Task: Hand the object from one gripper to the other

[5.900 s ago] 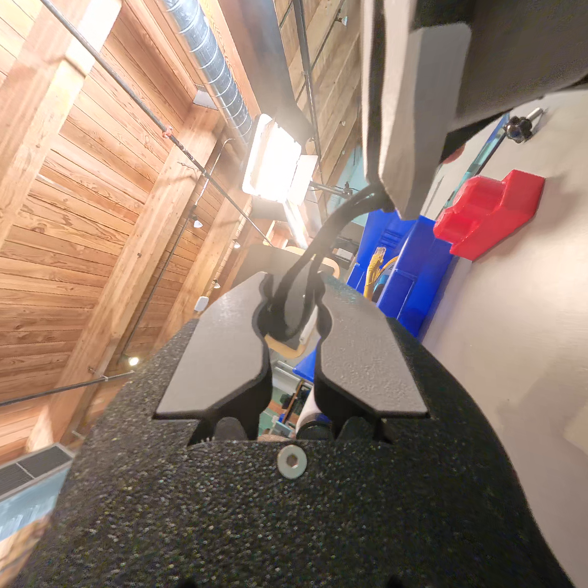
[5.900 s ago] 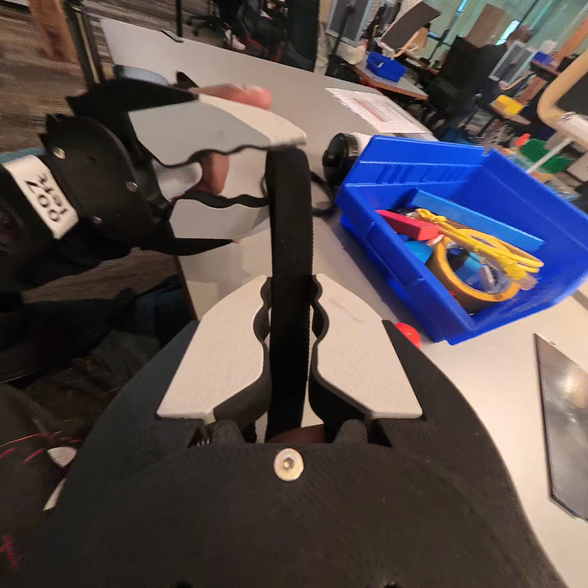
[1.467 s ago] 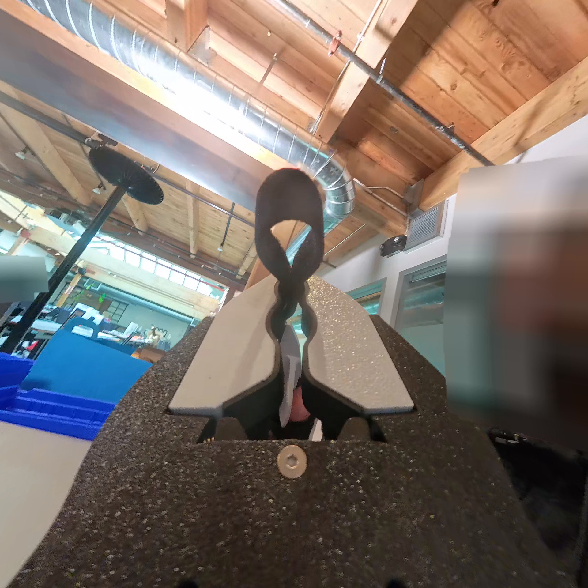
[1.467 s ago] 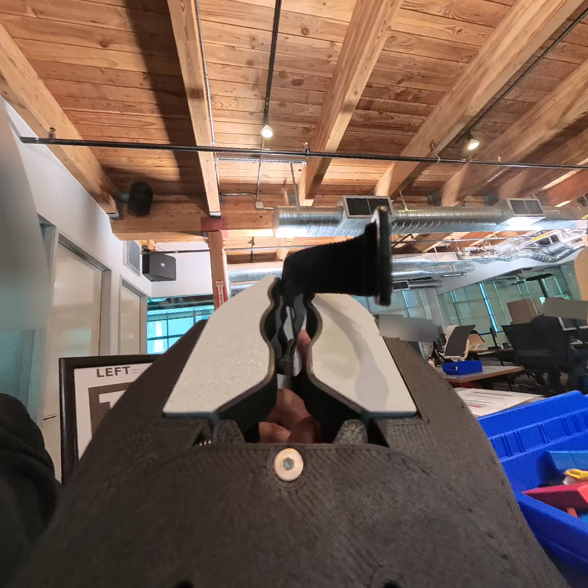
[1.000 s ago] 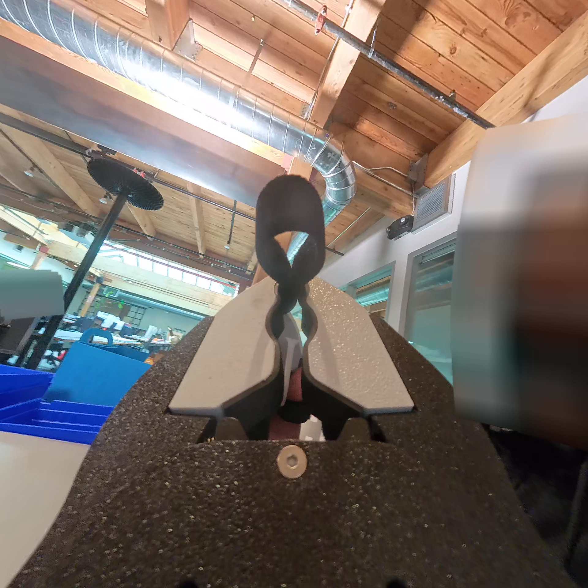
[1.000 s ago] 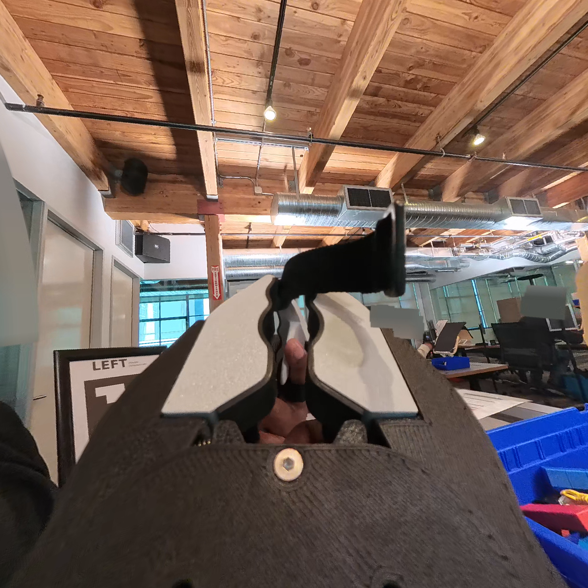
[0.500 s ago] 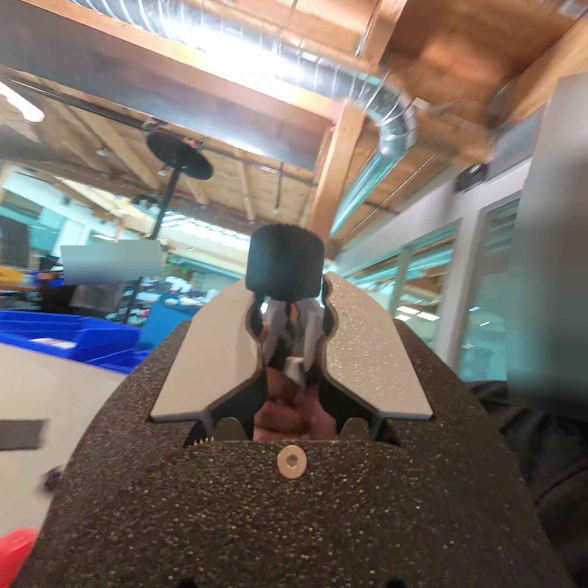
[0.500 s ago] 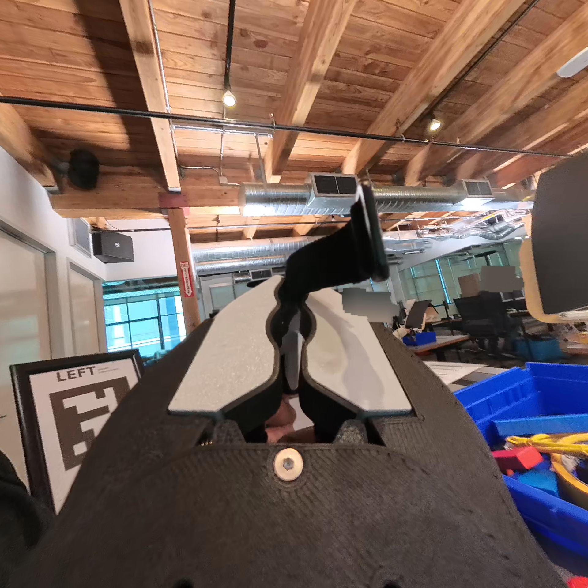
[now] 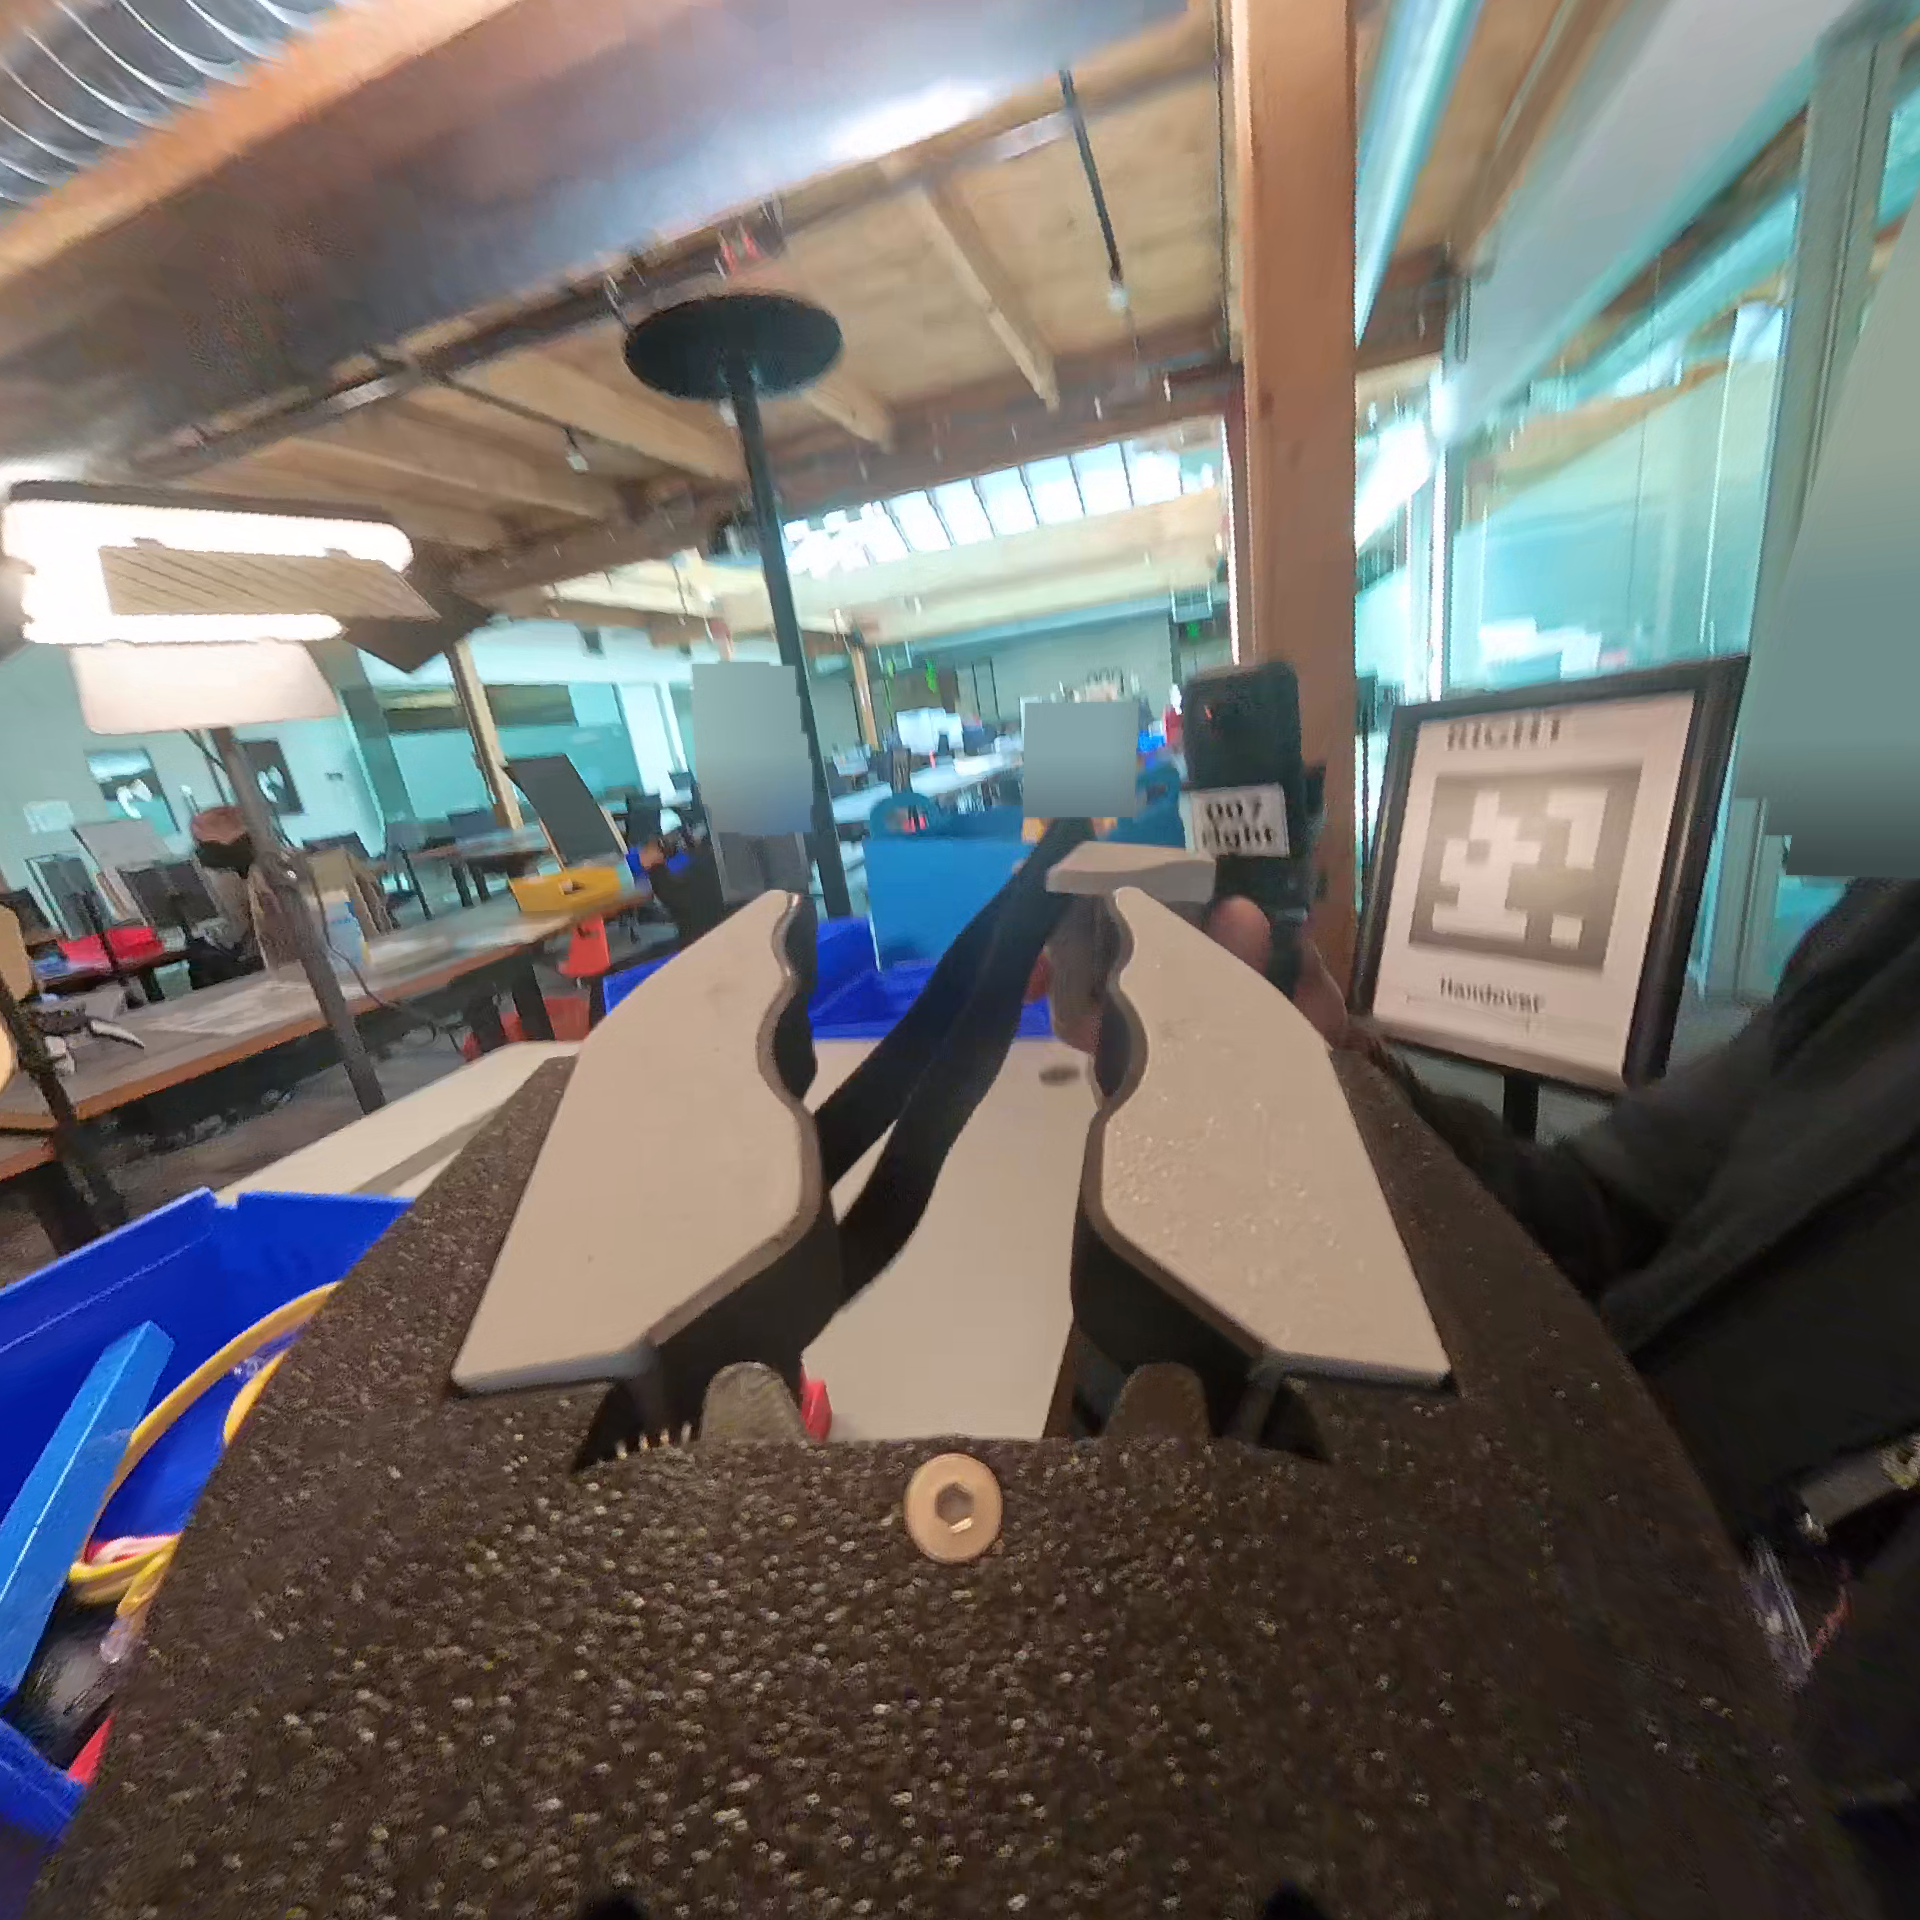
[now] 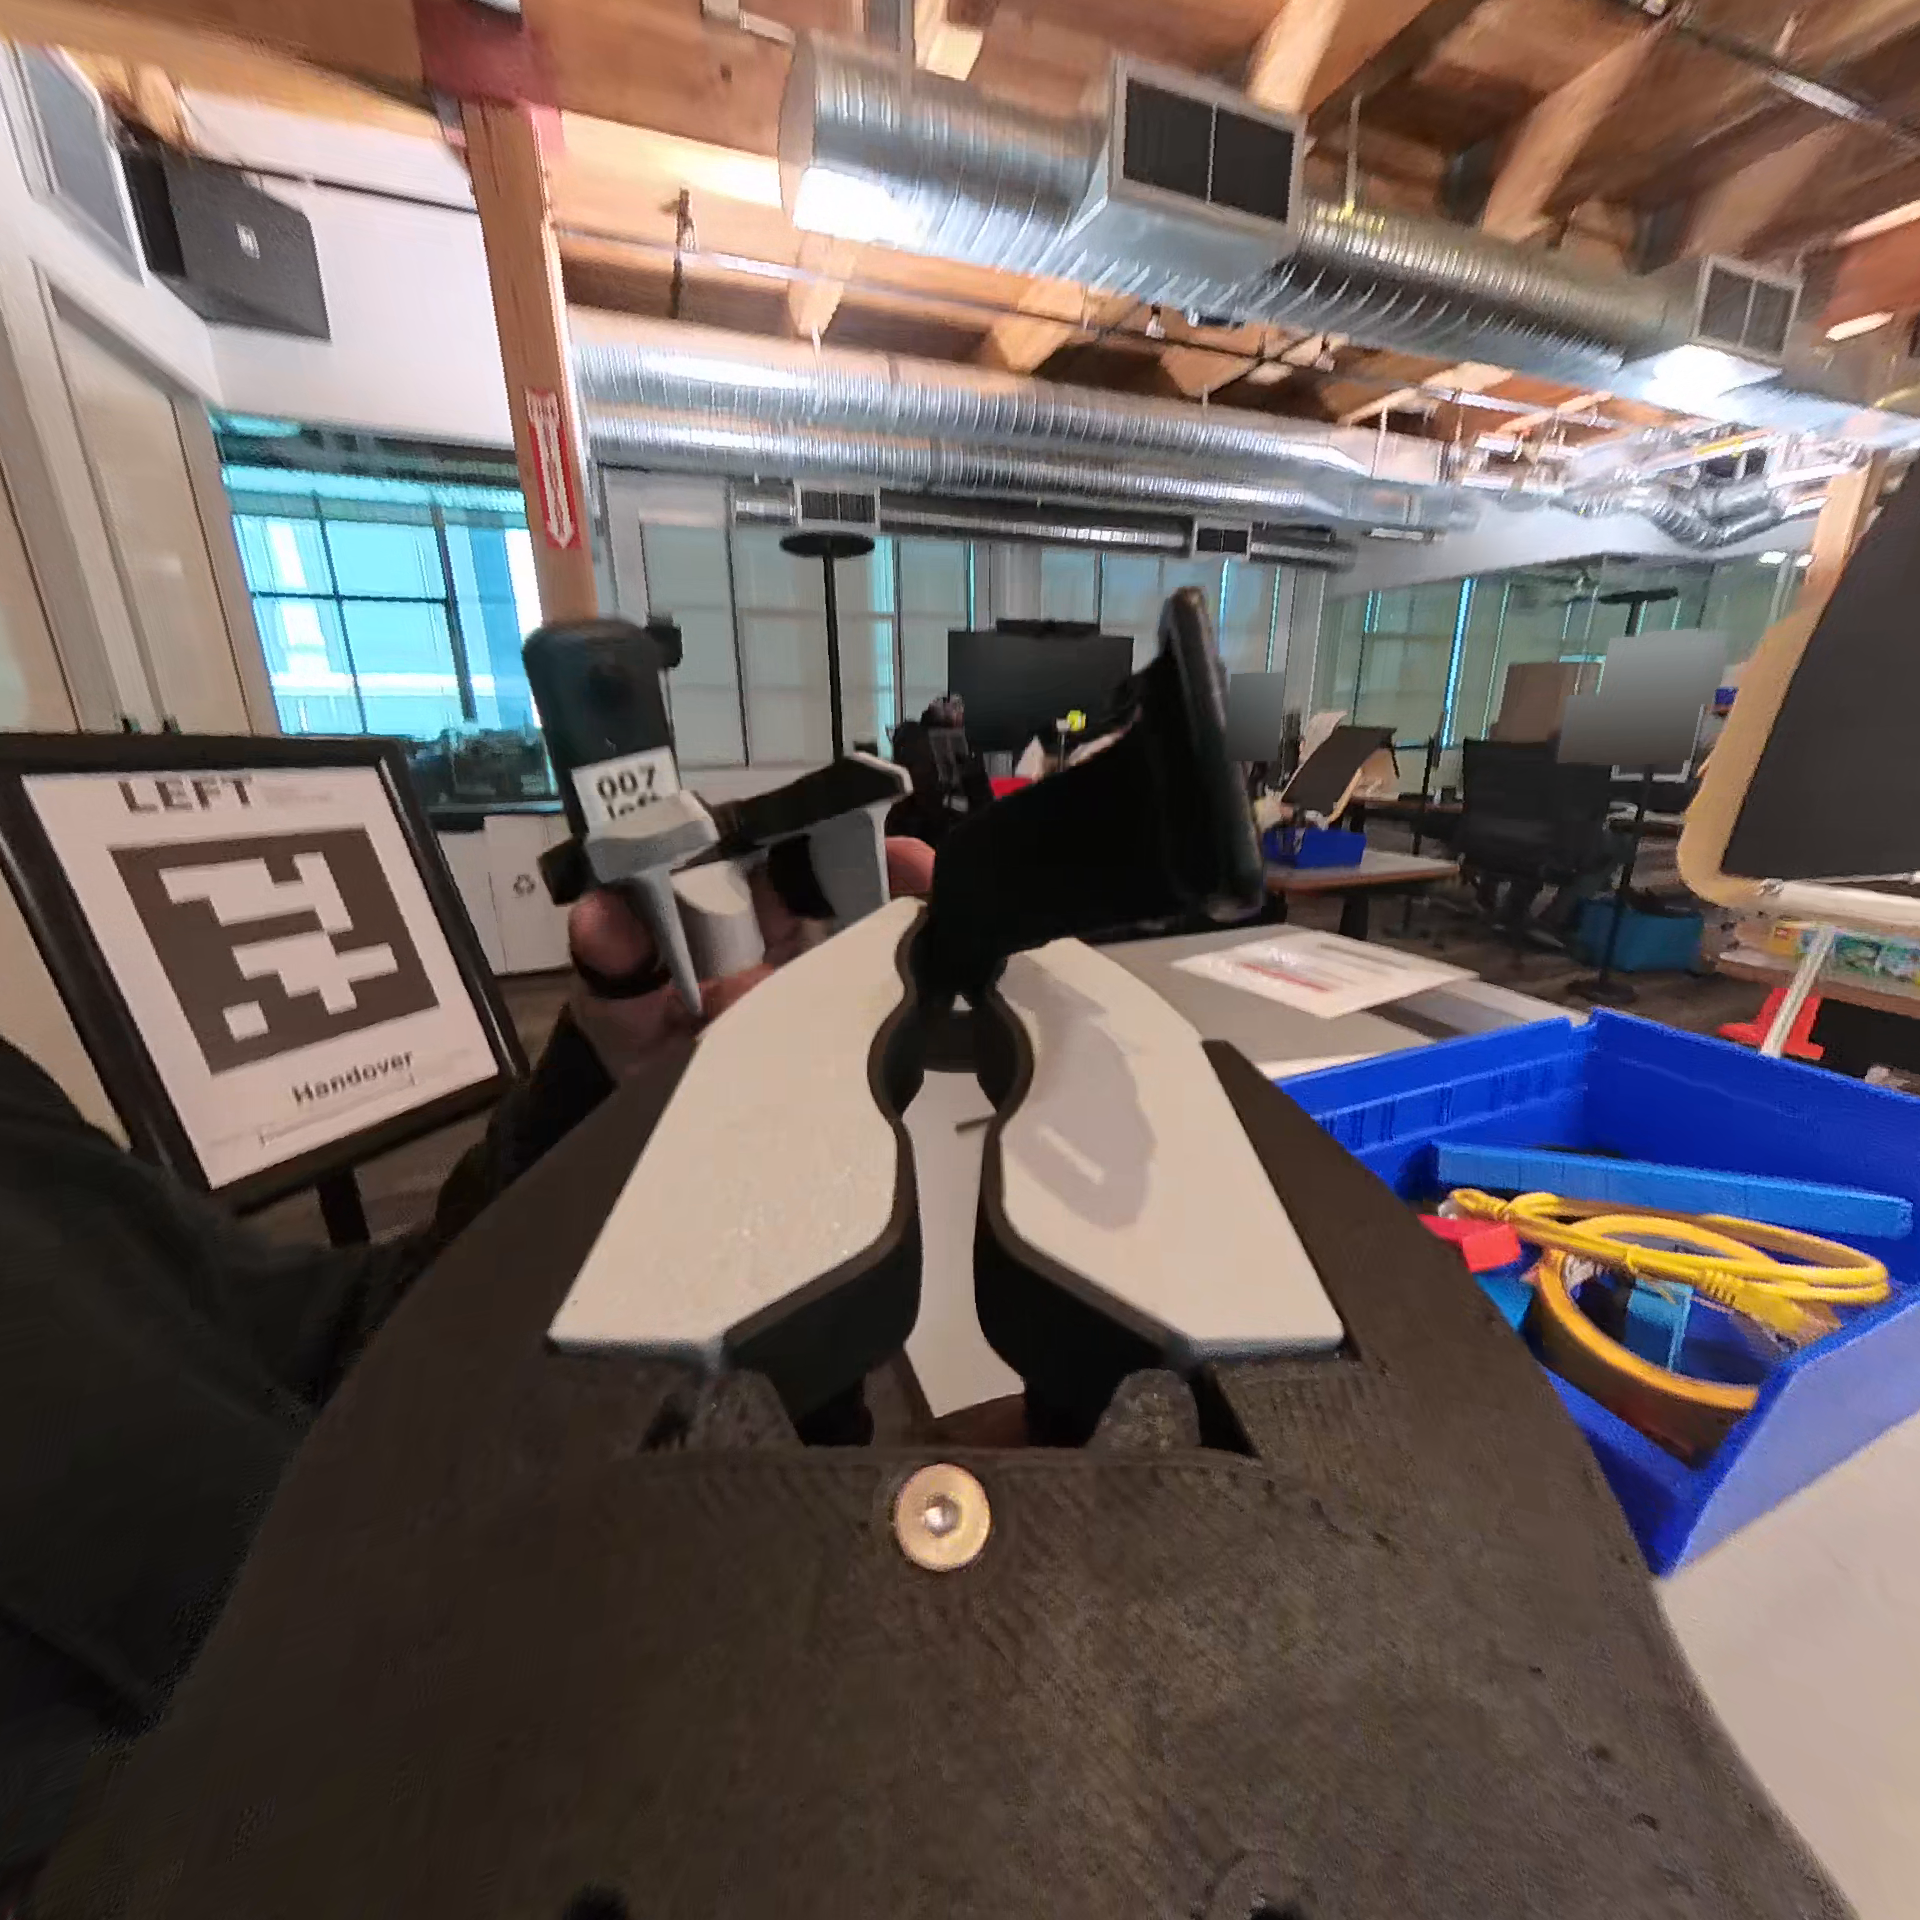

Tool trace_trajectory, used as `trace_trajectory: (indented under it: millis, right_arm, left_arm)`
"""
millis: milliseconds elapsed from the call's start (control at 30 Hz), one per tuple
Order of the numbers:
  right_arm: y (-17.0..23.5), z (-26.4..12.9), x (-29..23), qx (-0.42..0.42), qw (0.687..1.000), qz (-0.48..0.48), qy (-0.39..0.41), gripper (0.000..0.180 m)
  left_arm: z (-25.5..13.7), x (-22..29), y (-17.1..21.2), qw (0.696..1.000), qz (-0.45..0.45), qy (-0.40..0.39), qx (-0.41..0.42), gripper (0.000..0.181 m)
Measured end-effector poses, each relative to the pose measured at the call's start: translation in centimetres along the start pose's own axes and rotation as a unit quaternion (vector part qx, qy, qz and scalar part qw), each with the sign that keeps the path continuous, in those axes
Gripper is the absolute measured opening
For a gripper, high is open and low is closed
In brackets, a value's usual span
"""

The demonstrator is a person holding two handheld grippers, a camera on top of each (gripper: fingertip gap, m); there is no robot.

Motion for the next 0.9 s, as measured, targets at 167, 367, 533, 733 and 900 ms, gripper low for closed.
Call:
trace_trajectory:
  millis: [167,367,533,733,900]
  right_arm:
    - [1.1,0.2,-0.8,-0.058,0.997,-0.031,-0.04,0.005]
    - [2.0,0.2,-1.8,-0.102,0.989,-0.056,-0.092,0.005]
    - [2.9,0.6,-2.0,-0.122,0.985,-0.05,-0.109,0.008]
    - [3.3,0.8,-0.3,-0.114,0.992,-0.007,-0.059,0.023]
    - [2.7,-0.1,1.5,-0.079,0.995,-0.068,0.006,0.028]
  left_arm:
    - [2.3,1.1,4.0,0.984,0.072,-0.016,-0.159,0.049]
    - [3.1,0.8,6.2,0.971,0.1,-0.018,-0.219,0.045]
    - [2.9,0.7,7.7,0.963,0.091,0.025,-0.252,0.014]
    - [3.1,-0.4,7.9,0.97,0.005,0.057,-0.236,0.006]
    - [3.3,-2.2,6.7,0.979,-0.124,0.061,-0.148,0.006]
Point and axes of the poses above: each gripper's, where its closed fingertips meet, z out along the fingers, y out of its underside, x = y × z across the jaws, the point moved 6 cm from there along -z, back along the fingers, and after that the axes turned 11 degrees about -z, right-handed, at the moved point
